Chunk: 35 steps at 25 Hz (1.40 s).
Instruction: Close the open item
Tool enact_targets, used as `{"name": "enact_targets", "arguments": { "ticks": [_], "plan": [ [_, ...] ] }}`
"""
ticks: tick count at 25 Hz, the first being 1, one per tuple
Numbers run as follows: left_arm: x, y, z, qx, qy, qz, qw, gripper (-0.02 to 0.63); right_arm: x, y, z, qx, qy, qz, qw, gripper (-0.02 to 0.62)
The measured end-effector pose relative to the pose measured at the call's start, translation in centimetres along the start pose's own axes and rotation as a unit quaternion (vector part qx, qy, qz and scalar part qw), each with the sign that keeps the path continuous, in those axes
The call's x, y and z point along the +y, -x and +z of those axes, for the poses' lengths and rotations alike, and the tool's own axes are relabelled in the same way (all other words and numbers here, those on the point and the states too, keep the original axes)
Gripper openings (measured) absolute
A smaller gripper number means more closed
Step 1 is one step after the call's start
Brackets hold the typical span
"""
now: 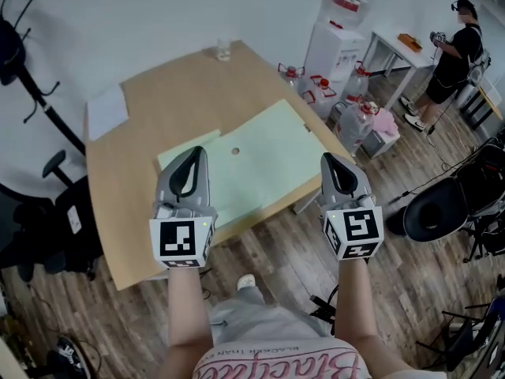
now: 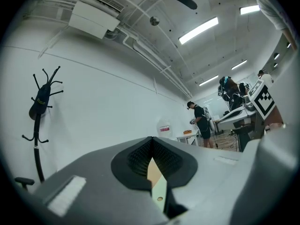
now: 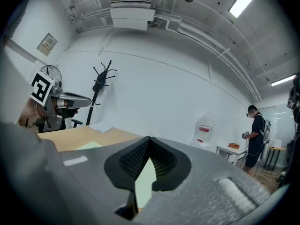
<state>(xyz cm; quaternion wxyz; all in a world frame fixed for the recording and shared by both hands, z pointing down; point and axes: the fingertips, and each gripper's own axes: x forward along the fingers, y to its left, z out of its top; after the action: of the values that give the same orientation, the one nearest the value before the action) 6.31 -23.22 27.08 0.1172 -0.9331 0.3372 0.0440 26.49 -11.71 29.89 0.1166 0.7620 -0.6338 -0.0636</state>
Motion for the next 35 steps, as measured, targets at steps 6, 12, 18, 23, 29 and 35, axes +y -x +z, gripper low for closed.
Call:
{"name": "enact_targets", "arguments": {
  "ticks": [6, 12, 18, 23, 29, 35],
  "plan": [
    [1.1, -3.3, -1.7, 0.015, 0.001, -0.006, 0.9999, 0.017, -2.0, -3.0, -1.9, 0.026, 0.002, -0.01, 1.0, 0.003],
    [0.4, -4.9, -3.5, 0.037, 0.003, -0.001, 0.9993, 0.017, -4.5, -3.9, -4.6, 0.052, -0.006, -0.012, 0.999, 0.003],
    [-0.7, -6.2, -4.8, 0.063, 0.006, 0.026, 0.9977, 0.017, -7.6, -5.5, -7.6, 0.079, -0.009, 0.014, 0.997, 0.003],
    [-1.4, -7.6, -5.1, 0.081, -0.003, 0.053, 0.9953, 0.017, -11.1, -7.6, -11.1, 0.108, 0.001, 0.045, 0.993, 0.003],
    [-0.9, -9.0, -5.4, 0.095, -0.007, 0.092, 0.9912, 0.017, -14.1, -10.6, -15.6, 0.143, -0.001, 0.076, 0.987, 0.003],
    [-0.5, -9.4, -6.4, 0.112, -0.014, 0.128, 0.9853, 0.017, -14.1, -13.9, -19.7, 0.171, -0.012, 0.148, 0.974, 0.003]
  ]
}}
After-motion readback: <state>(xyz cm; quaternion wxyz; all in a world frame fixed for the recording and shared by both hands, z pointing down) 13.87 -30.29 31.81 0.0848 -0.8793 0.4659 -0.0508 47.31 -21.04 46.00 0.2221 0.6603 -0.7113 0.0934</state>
